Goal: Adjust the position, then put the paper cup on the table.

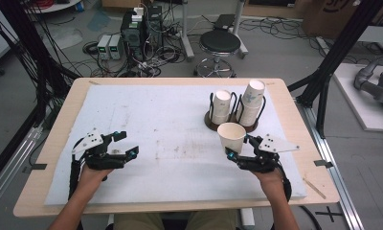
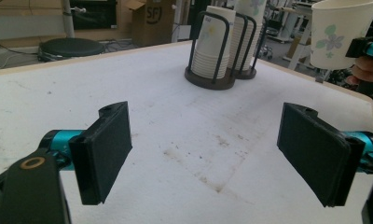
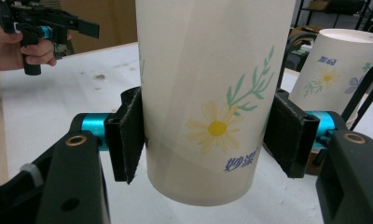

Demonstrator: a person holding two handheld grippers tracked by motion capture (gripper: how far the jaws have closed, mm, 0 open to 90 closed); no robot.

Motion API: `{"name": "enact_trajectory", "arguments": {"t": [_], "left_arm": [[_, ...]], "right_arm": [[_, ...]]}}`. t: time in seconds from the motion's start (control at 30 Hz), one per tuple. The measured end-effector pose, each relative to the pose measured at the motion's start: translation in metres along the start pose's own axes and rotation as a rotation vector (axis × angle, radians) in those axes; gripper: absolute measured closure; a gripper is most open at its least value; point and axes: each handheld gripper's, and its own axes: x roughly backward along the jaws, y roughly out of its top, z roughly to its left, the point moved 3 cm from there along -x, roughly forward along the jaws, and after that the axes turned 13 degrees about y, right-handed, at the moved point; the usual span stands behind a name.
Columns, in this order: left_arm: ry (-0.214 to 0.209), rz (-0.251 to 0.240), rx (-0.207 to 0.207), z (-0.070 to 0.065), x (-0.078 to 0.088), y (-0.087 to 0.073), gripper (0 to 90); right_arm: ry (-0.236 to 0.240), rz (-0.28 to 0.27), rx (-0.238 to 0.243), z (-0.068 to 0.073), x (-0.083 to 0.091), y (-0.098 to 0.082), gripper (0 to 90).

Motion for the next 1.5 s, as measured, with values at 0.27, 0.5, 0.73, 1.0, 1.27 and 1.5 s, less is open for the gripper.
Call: {"name": "enact_trajectory", "arguments": {"t": [0.27, 0.5, 0.73, 1.0, 1.27, 1.5], "left_arm": [[0.001, 0.0, -0.003, 0.0, 0.0, 0.0, 17.7], [-0.001, 0.001, 0.002, 0.001, 0.0, 0.0, 17.7], [0.003, 0.008, -0.004, 0.0, -0.001, -0.001, 17.7], [0.002, 0.013, -0.011, -0.002, -0.002, -0.001, 17.7], [0.005, 0.022, -0.013, -0.001, -0.001, -0.002, 17.8], [0.011, 0.023, -0.007, 0.001, -0.001, -0.003, 18.0]], "right_arm": [[-0.012, -0.008, 0.005, 0.0, 0.001, 0.001, 36.2], [-0.016, -0.013, 0.01, 0.0, 0.001, 0.002, 36.2], [-0.017, -0.015, 0.01, 0.001, 0.002, 0.002, 36.2], [-0.005, -0.004, 0.019, 0.003, 0.0, 0.0, 36.2], [-0.012, -0.003, -0.007, -0.003, -0.014, -0.003, 36.2], [-0.025, 0.06, -0.035, -0.014, -0.043, -0.011, 36.2]]}}
